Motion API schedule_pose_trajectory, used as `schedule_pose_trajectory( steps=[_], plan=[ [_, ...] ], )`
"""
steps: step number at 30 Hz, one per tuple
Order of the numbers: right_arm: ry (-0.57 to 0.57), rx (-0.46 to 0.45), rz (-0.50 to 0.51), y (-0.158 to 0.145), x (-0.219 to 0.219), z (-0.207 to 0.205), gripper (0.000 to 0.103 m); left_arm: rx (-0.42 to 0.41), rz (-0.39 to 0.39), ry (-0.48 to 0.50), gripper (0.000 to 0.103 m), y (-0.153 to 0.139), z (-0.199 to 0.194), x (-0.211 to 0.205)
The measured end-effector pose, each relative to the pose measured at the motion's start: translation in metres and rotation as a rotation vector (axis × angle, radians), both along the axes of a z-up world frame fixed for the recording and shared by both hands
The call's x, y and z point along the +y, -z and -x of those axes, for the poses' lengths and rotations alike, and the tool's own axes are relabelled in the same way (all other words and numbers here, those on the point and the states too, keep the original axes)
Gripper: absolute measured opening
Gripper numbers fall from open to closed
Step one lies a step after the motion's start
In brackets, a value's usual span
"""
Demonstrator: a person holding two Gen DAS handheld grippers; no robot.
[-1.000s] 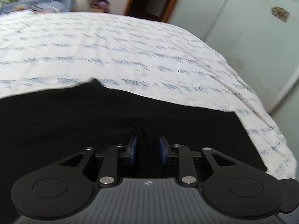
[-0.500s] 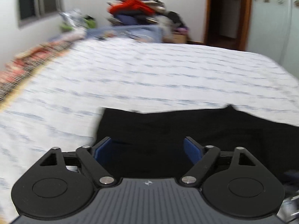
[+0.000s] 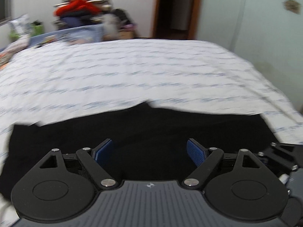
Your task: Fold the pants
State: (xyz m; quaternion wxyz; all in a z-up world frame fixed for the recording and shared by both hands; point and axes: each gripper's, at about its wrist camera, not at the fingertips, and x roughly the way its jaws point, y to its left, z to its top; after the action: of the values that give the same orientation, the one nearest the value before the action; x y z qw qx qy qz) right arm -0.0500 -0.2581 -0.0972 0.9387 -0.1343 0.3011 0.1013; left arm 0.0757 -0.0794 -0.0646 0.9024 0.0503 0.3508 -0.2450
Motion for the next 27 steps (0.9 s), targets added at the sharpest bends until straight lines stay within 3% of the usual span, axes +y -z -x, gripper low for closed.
schedule_pose_trajectory(
  steps=[1, 4, 7, 9, 12, 13, 15, 17, 22, 23, 25, 27],
  plan=[
    [0.023, -0.016, -0.002, -0.001, -0.002, 0.001, 0.039, 0.004, 0.013, 0.027, 0.085, 0.001, 0.000, -0.013],
    [0.089, -0.023, -0.026, -0.001, -0.013, 0.004, 0.040, 0.011, 0.066, 0.109, 0.085, 0.008, -0.008, -0.048],
    [0.105, 0.021, -0.046, 0.004, -0.021, 0.003, 0.040, 0.080, 0.062, 0.173, 0.085, 0.030, -0.023, -0.075],
    [0.104, 0.029, -0.043, 0.008, -0.021, 0.007, 0.040, 0.131, -0.023, 0.132, 0.085, 0.053, -0.034, -0.089],
    [0.116, 0.015, -0.055, 0.003, -0.024, 0.014, 0.041, 0.072, -0.040, 0.121, 0.085, 0.059, -0.028, -0.086],
    [0.127, -0.001, -0.057, 0.001, -0.025, 0.016, 0.048, 0.066, -0.049, 0.112, 0.085, 0.057, -0.025, -0.083],
    [0.151, 0.000, -0.061, 0.002, -0.031, 0.017, 0.058, 0.048, -0.044, 0.091, 0.085, 0.050, -0.020, -0.069],
    [0.146, 0.042, -0.054, 0.009, -0.031, 0.013, 0.058, 0.017, -0.044, 0.039, 0.085, 0.041, -0.015, -0.042],
    [0.114, -0.052, -0.050, -0.006, -0.013, 0.022, 0.060, -0.039, -0.104, -0.169, 0.085, 0.031, -0.006, 0.035],
    [0.102, -0.073, -0.033, -0.009, -0.006, 0.021, 0.063, -0.041, -0.113, -0.199, 0.085, 0.031, -0.004, 0.049],
    [0.071, -0.125, 0.032, -0.014, 0.013, 0.019, 0.080, -0.030, -0.131, -0.247, 0.086, 0.033, -0.004, 0.075],
    [0.023, -0.164, 0.092, -0.014, 0.032, 0.015, 0.091, -0.005, -0.156, -0.266, 0.091, 0.041, -0.006, 0.095]
  ],
)
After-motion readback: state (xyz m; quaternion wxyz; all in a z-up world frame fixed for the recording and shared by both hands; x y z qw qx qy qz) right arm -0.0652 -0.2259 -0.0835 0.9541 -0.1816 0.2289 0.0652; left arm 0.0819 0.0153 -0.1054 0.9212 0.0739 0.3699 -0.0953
